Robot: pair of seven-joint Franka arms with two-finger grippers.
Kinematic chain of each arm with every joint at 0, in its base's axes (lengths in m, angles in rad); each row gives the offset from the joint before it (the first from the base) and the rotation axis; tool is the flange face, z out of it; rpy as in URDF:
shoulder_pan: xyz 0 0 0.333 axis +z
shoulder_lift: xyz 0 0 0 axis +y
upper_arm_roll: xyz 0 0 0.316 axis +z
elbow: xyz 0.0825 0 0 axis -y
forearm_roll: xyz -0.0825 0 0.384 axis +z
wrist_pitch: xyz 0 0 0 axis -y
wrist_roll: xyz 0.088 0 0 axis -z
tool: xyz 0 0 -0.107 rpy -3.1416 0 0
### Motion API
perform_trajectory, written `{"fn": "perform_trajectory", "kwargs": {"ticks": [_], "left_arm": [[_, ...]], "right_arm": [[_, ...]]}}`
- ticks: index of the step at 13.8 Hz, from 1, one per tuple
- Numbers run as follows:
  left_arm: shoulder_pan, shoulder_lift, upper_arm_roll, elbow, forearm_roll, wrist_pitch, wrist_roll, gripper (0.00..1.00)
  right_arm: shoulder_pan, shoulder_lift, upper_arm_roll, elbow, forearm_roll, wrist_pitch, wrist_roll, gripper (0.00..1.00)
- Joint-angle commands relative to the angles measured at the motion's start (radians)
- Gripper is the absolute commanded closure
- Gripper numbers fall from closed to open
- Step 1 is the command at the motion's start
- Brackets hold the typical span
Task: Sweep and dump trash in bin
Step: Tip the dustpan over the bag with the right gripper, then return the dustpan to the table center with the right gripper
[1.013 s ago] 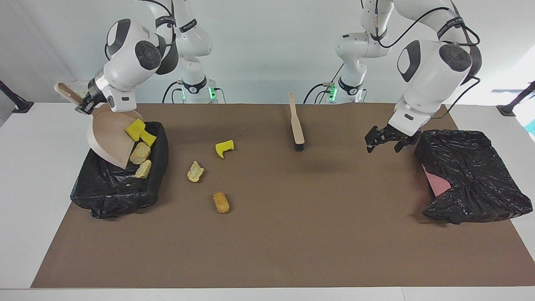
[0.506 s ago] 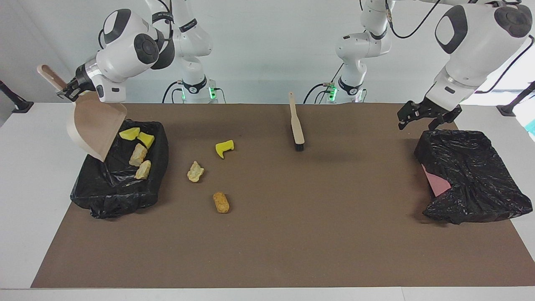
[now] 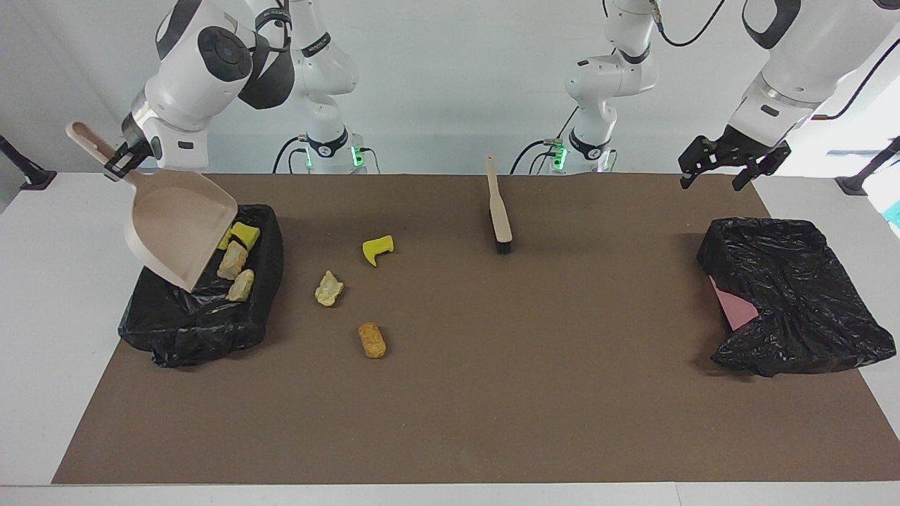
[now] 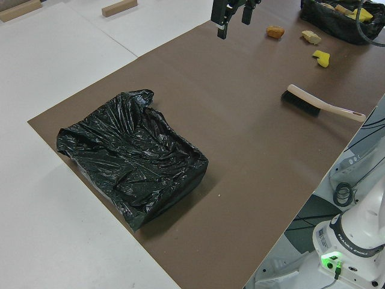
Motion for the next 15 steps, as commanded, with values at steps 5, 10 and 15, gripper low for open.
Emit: {"fn": "perform_trajectory", "kwargs": {"ticks": [5,10,15], "left_arm": [[0.012,-0.044,0.003,0.009,0.012,-0.036,0.041,0.0],[0.012,-0.043,0.005,0.009,0.006,-0.017,0.04,0.0],[0.014,-0.081,0.006,-0.077,0.001,0.084,0.058,0.0]], "right_arm": [[0.213,0.374,0.023,0.478,0.209,-0.297,0.53,1.0],[0.277,0.51,0.026,0.655,0.585,-0.316,1.151,1.0],[0.42,0.666,0.019,0.787,0.725,-0.198,1.5,1.0]]}}
